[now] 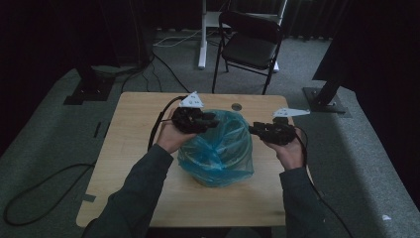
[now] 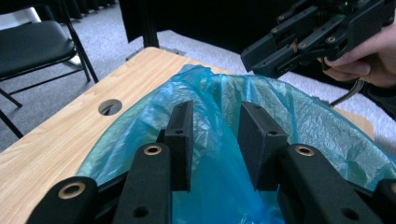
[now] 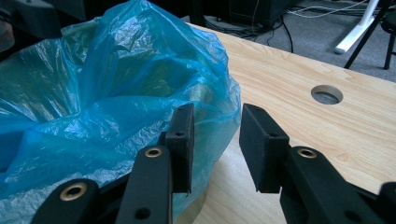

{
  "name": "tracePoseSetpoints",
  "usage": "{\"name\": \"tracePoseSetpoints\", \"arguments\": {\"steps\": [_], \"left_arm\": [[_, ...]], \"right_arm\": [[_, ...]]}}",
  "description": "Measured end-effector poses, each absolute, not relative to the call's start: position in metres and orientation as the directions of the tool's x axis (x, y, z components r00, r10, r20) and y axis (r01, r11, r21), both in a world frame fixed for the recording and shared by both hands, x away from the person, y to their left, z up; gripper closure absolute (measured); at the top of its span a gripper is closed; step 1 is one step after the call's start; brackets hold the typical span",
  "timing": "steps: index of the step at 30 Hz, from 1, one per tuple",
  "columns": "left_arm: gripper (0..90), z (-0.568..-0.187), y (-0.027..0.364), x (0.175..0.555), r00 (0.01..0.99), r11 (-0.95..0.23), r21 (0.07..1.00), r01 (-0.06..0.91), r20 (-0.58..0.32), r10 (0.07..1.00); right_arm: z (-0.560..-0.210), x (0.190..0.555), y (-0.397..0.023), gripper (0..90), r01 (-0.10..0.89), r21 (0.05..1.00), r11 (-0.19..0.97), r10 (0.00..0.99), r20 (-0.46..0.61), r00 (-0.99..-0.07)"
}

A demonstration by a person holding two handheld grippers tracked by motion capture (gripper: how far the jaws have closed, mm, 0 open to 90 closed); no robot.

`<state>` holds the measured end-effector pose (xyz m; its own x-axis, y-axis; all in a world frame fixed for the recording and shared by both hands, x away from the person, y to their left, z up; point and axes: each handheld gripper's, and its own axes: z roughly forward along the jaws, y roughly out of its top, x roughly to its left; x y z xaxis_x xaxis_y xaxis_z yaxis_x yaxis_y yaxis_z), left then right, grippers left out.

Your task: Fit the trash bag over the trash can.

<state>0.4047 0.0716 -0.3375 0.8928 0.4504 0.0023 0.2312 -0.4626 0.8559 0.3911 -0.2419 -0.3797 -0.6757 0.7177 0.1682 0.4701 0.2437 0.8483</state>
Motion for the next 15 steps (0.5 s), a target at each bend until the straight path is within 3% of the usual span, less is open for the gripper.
{"name": "tracePoseSetpoints", "arguments": {"steps": [15], "left_arm": [[63.5, -0.344, 0.035, 0.408, 0.906, -0.616, 0.764, 0.192, 0.103, 0.411]], "right_arm": [[-0.384, 0.391, -0.244, 64.4, 0.475, 0.850, 0.230, 0.713, 0.185, -0.676]]}}
